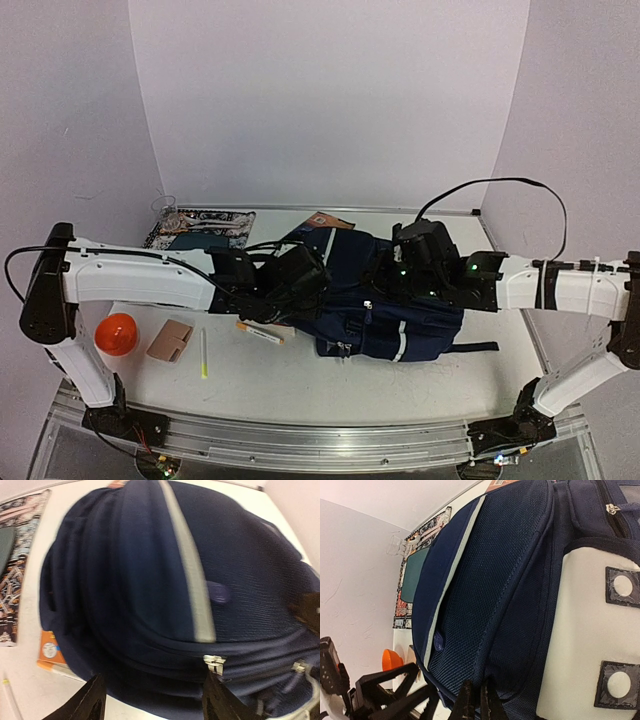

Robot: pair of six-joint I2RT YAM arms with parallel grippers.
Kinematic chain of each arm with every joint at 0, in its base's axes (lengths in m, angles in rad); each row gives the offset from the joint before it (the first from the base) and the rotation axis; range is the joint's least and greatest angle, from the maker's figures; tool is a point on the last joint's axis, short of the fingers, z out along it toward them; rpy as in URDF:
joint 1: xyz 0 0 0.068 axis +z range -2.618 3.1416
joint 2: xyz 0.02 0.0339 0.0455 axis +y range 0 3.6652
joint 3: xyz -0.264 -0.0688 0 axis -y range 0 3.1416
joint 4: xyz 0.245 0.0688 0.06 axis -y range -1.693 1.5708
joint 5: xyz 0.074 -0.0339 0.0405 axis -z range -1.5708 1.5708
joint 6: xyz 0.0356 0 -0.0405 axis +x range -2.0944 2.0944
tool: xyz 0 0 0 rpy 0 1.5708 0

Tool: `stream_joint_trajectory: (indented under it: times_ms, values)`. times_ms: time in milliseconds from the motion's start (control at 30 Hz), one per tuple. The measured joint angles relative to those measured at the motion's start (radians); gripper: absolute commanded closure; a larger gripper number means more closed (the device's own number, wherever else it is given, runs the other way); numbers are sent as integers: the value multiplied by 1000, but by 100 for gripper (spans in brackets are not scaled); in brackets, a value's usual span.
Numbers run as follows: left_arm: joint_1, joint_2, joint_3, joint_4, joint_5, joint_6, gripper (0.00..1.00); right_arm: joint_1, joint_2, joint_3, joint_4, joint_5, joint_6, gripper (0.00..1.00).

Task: Pack the student bag
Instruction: Pick up the upper front pocket of the student bag.

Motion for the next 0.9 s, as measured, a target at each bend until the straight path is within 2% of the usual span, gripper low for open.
stream_joint_trajectory:
  times_ms: [200,367,900]
  values:
    - [-2,-49,-1,63,115,24,41,0,9,10,-11,-9,-4,100]
    - [-2,-51,0,75,159,41,42,0,10,13,-14,-11,-6,100]
    - [-2,-21,0,84,170,49,66,0,13,28,-27,-17,-12,100]
